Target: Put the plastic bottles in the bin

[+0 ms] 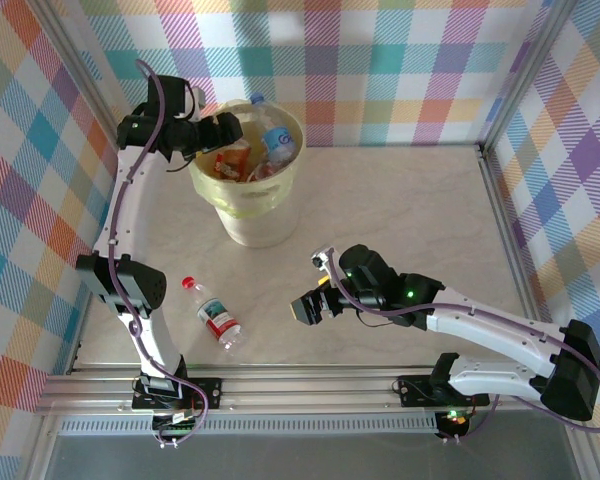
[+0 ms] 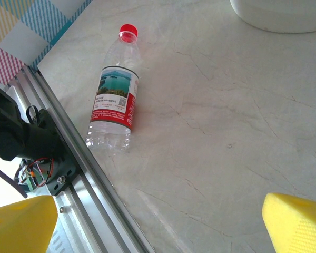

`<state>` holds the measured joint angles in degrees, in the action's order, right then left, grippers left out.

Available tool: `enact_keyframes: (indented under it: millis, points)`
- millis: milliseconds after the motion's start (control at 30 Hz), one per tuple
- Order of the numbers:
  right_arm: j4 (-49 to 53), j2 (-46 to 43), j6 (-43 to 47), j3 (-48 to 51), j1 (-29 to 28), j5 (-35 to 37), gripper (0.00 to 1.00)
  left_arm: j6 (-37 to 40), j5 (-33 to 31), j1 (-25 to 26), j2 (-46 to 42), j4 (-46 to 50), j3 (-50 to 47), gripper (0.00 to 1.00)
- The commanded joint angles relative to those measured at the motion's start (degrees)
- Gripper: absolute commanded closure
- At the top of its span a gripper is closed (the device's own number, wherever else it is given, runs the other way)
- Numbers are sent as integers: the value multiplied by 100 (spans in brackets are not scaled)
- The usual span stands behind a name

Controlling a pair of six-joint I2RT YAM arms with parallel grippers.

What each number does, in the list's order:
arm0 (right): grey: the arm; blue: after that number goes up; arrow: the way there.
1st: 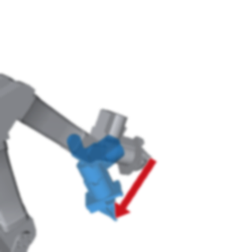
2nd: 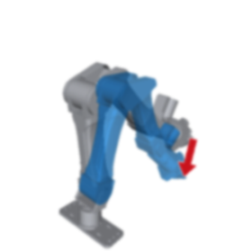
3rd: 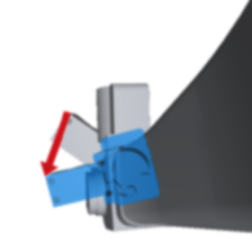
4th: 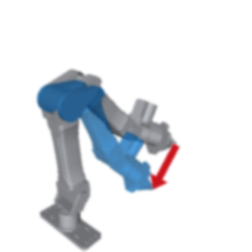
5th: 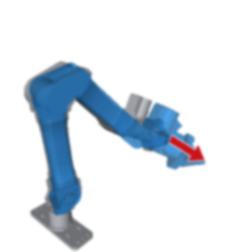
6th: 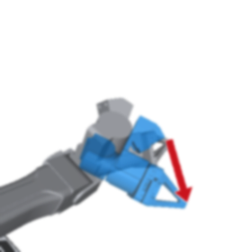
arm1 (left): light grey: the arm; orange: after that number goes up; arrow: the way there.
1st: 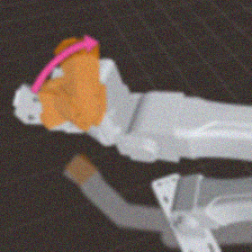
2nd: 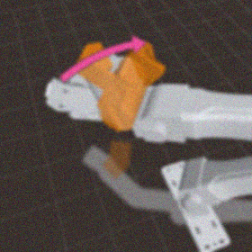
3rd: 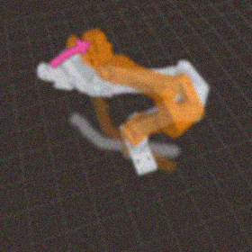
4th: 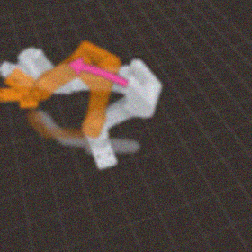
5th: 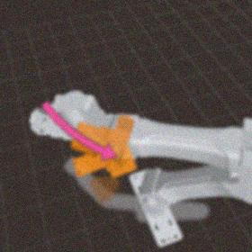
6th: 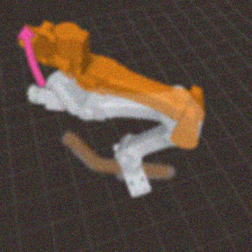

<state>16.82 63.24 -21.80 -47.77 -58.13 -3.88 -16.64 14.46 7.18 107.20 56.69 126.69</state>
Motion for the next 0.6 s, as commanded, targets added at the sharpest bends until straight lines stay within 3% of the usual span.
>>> enact_keyframes:
  millis: [0, 233, 567]
  points:
    - [-7, 21, 1, -66, -15, 40, 0, 50, -28, -95, -185, 115, 250, 9]
    - [-107, 102, 47, -113, -18, -170, 0, 206, 214, -95, -1120, -476, -228, 1]
    - [-665, 851, -195, -207, -294, -322, 0, 206, 582, -75, -3425, -982, -3108, 0]
